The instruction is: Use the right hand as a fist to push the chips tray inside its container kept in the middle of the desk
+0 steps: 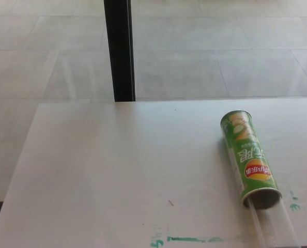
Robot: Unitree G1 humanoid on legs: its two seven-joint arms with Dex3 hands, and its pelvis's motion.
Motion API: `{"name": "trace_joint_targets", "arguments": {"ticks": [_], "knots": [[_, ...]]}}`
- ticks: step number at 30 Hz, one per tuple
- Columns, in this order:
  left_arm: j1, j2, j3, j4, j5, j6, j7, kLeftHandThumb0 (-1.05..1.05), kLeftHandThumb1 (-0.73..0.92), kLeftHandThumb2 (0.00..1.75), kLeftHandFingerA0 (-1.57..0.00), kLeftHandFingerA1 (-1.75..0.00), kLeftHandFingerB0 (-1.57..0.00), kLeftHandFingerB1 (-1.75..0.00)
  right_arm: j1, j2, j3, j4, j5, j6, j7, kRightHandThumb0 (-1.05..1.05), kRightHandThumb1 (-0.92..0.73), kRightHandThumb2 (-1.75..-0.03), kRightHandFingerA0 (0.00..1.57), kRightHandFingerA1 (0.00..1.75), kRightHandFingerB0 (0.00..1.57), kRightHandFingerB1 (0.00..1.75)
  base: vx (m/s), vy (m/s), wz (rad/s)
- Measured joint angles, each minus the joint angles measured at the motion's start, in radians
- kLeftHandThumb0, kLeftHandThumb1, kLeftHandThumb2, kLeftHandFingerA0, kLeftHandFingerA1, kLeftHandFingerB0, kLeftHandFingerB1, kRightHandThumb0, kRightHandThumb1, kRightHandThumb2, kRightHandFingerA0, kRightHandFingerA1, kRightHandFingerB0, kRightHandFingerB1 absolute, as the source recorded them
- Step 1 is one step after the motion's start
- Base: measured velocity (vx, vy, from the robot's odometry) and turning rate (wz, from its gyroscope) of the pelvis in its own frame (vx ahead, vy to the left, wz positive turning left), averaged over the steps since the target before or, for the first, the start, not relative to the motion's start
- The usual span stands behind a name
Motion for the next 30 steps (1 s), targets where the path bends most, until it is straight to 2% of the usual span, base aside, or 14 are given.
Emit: {"name": "trace_joint_targets", "arguments": {"ticks": [6,7,8,9,10,11,12,19,20,21,22,25,26,30], "knots": [[-0.001,0.003,-0.007,-0.003,0.000,0.000,0.000,-0.73,0.52,1.38,-0.78,-1.26,-0.58,-1.06,-0.047,0.014,0.046,0.052,-0.084,0.034,-0.021,-0.74,-0.88,-0.67,0.84,0.62,0.65,0.45,0.00,0.000,0.00],[-0.001,0.003,-0.006,-0.003,0.000,0.000,0.000,-0.72,0.55,1.38,-0.84,-1.25,-0.56,-1.03,-0.049,0.017,0.050,0.056,-0.089,0.035,-0.025,-0.72,-0.74,-1.14,0.85,0.78,0.58,0.60,0.00,0.000,0.00],[0.000,0.008,-0.005,-0.003,0.000,0.000,0.000,-0.71,0.54,1.37,-0.87,-1.27,-0.52,-1.02,-0.054,0.029,0.063,0.065,-0.110,0.038,-0.040,-0.73,-0.74,-1.13,0.82,0.80,0.58,0.61,0.00,0.000,0.00],[0.001,0.012,-0.004,-0.003,-0.001,0.000,0.000,-0.73,0.54,1.37,-0.77,-1.23,-0.51,-1.01,-0.056,0.036,0.070,0.069,-0.122,0.039,-0.052,-0.74,-0.88,-0.67,0.85,0.84,0.64,0.44,0.00,0.000,0.00],[0.002,0.014,-0.003,-0.003,-0.001,0.000,0.000,-0.72,0.55,1.37,-0.82,-1.24,-0.52,-1.01,-0.057,0.042,0.075,0.071,-0.133,0.041,-0.062,-0.71,-0.74,-1.13,0.80,0.84,0.54,0.59,0.00,0.000,0.00],[0.006,0.017,-0.003,-0.003,-0.001,0.000,0.000,-0.73,0.55,1.36,-0.80,-1.23,-0.48,-0.99,-0.057,0.053,0.086,0.070,-0.148,0.046,-0.077,-0.70,-0.75,-1.13,0.82,0.82,0.53,0.60,0.00,0.000,0.00],[0.009,0.021,0.001,-0.003,-0.003,0.000,0.000,-0.75,0.53,1.35,-0.76,-1.24,-0.50,-1.03,-0.057,0.062,0.092,0.069,-0.157,0.047,-0.088,-0.71,-0.87,-0.66,0.85,0.80,0.60,0.44,0.00,0.000,0.00],[0.013,0.033,0.020,0.001,-0.018,0.001,0.000,-0.74,0.57,1.34,-0.89,-1.25,-0.53,-1.00,-0.056,0.115,0.107,0.069,-0.171,0.035,-0.157,-0.67,-0.87,-0.66,0.84,0.87,0.54,0.43,0.00,0.000,0.00],[0.013,0.033,0.018,0.002,-0.018,0.001,0.000,-0.74,0.57,1.35,-0.86,-1.24,-0.49,-0.99,-0.056,0.121,0.108,0.068,-0.171,0.031,-0.167,-0.63,-0.71,-1.11,0.79,0.86,0.46,0.59,0.00,0.000,0.00],[0.013,0.034,0.014,0.002,-0.018,0.001,0.000,-0.74,0.55,1.34,-0.79,-1.26,-0.50,-1.03,-0.056,0.129,0.111,0.067,-0.171,0.026,-0.180,-0.66,-0.87,-0.66,0.85,0.84,0.56,0.44,0.00,0.000,0.00],[0.012,0.034,0.013,0.002,-0.019,0.001,0.000,-0.75,0.56,1.34,-0.75,-1.25,-0.41,-0.98,-0.056,0.136,0.113,0.066,-0.171,0.020,-0.192,-0.64,-0.72,-1.11,0.80,0.84,0.47,0.59,0.00,0.000,0.00],[0.010,0.035,0.017,0.002,-0.024,0.001,0.000,-0.75,0.58,1.34,-0.88,-1.27,-0.44,-0.96,-0.056,0.156,0.118,0.065,-0.170,0.006,-0.223,-0.62,-0.72,-1.11,0.80,0.83,0.48,0.60,0.00,0.000,0.00],[0.010,0.035,0.016,0.002,-0.025,0.001,0.000,-0.75,0.57,1.34,-0.89,-1.28,-0.46,-0.98,-0.058,0.156,0.118,0.063,-0.170,0.003,-0.229,-0.65,-0.87,-0.66,0.86,0.82,0.55,0.45,0.00,0.000,0.00],[0.010,0.035,0.015,0.002,-0.028,0.000,0.000,-0.74,0.58,1.35,-0.84,-1.25,-0.51,-1.01,-0.066,0.156,0.114,0.057,-0.171,-0.004,-0.249,-0.66,-0.87,-0.66,0.86,0.82,0.56,0.46,0.00,0.000,0.00]]}}
